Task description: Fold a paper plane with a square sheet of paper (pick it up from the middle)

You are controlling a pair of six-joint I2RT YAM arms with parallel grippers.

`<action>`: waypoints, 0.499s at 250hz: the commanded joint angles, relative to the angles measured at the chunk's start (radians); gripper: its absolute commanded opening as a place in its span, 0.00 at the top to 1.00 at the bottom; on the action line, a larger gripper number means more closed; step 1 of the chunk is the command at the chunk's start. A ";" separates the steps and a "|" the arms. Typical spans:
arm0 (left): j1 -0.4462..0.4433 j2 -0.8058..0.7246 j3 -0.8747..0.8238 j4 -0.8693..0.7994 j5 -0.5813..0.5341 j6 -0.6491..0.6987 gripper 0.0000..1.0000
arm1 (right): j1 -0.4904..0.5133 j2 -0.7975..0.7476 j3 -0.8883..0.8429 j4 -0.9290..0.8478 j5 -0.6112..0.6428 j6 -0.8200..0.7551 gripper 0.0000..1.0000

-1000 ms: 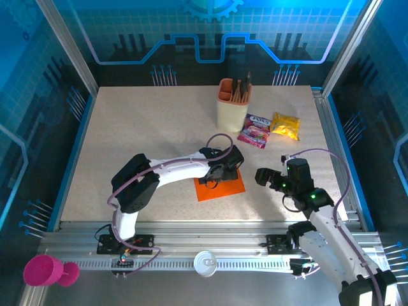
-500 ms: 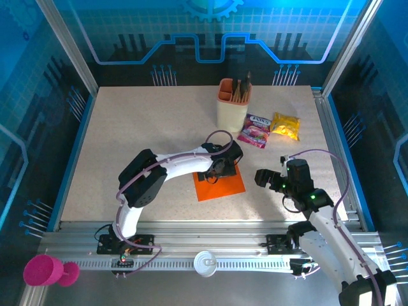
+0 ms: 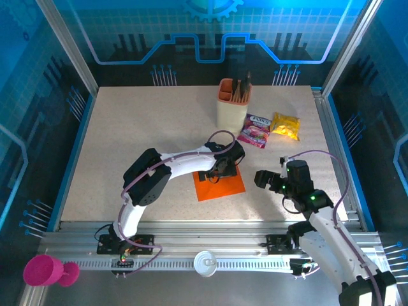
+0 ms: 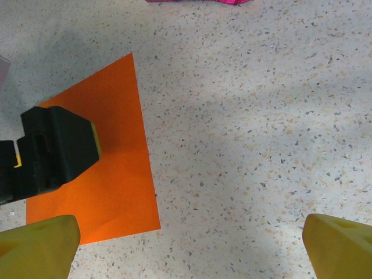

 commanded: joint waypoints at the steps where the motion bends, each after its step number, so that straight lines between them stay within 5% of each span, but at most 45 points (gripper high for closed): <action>1: 0.004 0.029 0.032 -0.054 0.001 -0.027 0.00 | 0.010 -0.018 -0.022 0.001 0.002 -0.016 0.01; 125: 0.005 0.055 0.007 -0.039 0.014 -0.029 0.00 | 0.009 -0.031 -0.028 -0.009 0.015 -0.013 0.01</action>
